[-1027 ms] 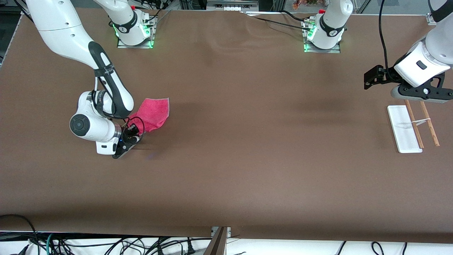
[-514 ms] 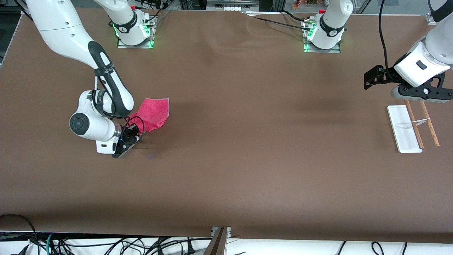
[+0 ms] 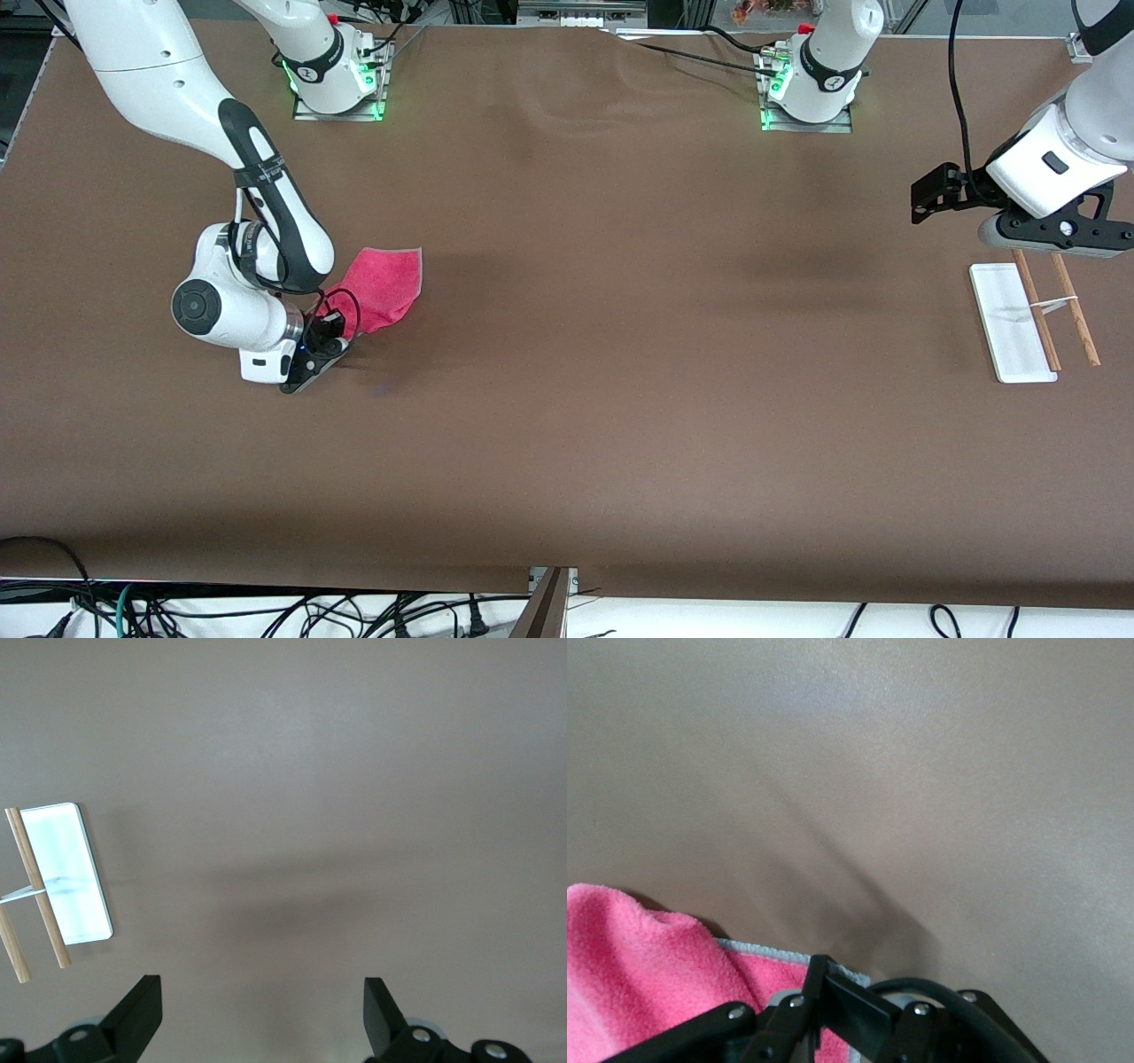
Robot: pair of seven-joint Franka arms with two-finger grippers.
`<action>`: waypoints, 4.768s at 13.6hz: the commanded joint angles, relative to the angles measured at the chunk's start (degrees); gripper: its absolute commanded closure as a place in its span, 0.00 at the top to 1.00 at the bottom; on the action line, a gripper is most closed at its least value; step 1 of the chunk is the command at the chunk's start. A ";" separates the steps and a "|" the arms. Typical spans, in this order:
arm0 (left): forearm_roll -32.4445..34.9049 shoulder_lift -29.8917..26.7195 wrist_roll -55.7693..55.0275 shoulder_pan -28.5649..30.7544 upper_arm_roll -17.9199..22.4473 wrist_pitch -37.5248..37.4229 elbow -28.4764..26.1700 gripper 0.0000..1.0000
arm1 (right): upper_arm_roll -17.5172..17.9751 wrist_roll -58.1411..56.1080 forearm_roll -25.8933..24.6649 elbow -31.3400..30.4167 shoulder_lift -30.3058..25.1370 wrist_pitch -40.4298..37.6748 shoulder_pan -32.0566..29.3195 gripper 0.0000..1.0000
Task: Pass towel and hang on rack
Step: 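Close the right gripper on the pink towel's edge, then lift the pink towel with the right gripper toward the table middle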
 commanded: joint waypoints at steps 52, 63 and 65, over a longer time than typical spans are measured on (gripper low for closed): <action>-0.86 -0.06 0.62 0.09 0.13 -0.96 0.94 1.00 | 0.27 13.32 -0.68 18.63 -8.32 -35.22 3.06 0.00; -2.43 0.21 0.53 0.70 0.39 -0.87 1.03 1.00 | 5.02 39.76 6.94 41.23 -8.32 -60.21 10.53 0.00; -2.88 0.64 0.36 0.71 0.48 -1.04 1.11 1.00 | 6.68 45.39 10.64 43.18 -8.23 -60.22 10.88 0.00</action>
